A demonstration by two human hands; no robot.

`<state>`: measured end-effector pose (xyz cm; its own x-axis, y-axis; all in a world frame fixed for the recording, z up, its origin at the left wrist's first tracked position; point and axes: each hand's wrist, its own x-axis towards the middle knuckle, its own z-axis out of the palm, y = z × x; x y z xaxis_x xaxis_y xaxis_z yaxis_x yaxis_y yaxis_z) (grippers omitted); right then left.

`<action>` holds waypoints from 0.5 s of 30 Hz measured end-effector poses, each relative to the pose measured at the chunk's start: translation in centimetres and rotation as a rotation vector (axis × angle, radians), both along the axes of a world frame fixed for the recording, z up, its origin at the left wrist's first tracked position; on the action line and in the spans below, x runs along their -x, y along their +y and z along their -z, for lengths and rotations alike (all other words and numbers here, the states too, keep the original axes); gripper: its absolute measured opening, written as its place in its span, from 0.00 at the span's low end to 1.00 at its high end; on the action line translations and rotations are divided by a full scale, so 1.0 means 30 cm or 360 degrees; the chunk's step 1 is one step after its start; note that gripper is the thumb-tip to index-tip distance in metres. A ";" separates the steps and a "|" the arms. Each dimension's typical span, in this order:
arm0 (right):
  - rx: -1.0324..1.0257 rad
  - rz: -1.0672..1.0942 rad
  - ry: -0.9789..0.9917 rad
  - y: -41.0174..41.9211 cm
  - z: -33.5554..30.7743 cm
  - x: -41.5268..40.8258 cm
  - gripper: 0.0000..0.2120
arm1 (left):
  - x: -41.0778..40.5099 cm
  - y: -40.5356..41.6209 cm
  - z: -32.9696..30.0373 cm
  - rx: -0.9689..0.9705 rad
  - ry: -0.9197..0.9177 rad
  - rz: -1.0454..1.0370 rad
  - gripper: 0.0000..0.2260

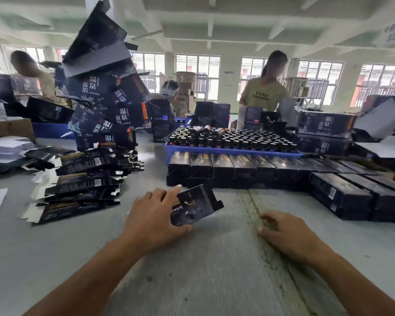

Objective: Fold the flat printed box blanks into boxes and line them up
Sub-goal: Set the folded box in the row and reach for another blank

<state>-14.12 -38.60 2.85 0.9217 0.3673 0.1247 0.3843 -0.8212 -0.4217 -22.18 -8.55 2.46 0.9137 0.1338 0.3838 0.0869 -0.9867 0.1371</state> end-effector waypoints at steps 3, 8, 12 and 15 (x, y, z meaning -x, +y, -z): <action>-0.0442 0.0023 -0.0086 0.002 -0.007 0.005 0.15 | 0.020 -0.038 -0.007 -0.0099 -0.0152 0.0166 0.41; -0.1091 -0.0143 0.0052 0.027 -0.048 0.062 0.05 | 0.047 -0.091 -0.018 -0.0065 -0.0205 0.0322 0.40; -0.1223 -0.0314 0.0109 0.041 -0.065 0.095 0.02 | 0.059 -0.102 -0.026 0.0010 -0.0207 0.0419 0.39; -0.1220 -0.0388 0.0117 0.042 -0.071 0.107 0.06 | 0.071 -0.115 -0.025 0.0054 -0.0209 0.0519 0.39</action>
<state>-17.33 -37.32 5.00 0.8423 0.3960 0.3655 0.4646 -0.1897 -0.8650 -24.31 -12.01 3.21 0.8535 -0.1425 0.5013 -0.2528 -0.9543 0.1592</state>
